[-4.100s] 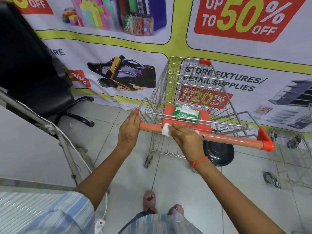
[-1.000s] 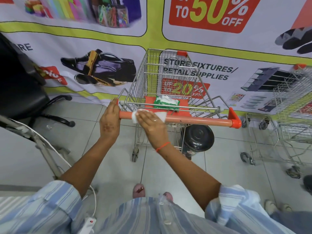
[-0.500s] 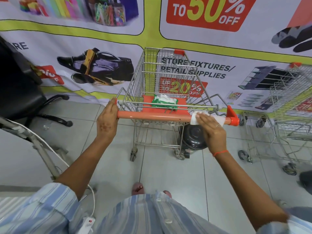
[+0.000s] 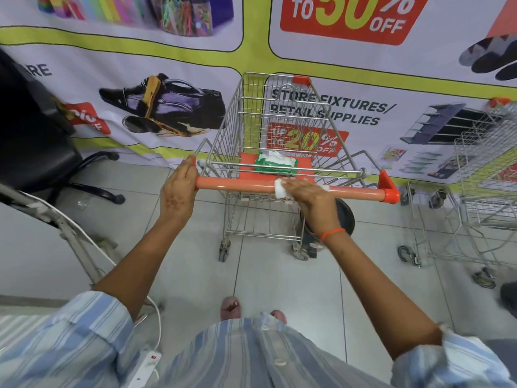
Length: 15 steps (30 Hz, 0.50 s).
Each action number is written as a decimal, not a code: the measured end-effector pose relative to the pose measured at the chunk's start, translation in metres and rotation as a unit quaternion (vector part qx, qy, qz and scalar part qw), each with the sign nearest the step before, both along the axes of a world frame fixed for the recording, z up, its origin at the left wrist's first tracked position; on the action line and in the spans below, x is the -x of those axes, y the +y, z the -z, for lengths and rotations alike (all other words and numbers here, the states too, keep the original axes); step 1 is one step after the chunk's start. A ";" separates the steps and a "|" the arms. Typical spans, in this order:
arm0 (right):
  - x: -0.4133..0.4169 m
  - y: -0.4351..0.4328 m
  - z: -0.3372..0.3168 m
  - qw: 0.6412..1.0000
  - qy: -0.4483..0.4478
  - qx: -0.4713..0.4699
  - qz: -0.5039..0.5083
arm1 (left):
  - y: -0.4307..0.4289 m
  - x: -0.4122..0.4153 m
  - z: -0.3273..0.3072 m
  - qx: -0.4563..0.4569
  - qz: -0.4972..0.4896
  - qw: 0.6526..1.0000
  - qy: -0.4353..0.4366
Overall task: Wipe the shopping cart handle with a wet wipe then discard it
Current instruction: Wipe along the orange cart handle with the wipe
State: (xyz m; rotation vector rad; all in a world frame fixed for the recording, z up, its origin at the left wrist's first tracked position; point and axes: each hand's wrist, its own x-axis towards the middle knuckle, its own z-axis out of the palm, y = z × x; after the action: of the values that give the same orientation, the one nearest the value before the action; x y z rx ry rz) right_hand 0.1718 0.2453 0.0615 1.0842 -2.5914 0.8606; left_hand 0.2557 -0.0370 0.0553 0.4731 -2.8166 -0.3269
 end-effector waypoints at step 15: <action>0.008 -0.017 -0.024 0.989 -0.147 -0.031 -0.001 | 0.013 0.002 0.000 -0.003 -0.027 0.999 0.020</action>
State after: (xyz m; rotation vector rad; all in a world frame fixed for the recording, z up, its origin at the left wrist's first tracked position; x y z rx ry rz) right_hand 0.1643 0.2286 0.0857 1.0458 -2.8744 1.0155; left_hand 0.2534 -0.0241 0.0553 0.5372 -2.7586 -0.3293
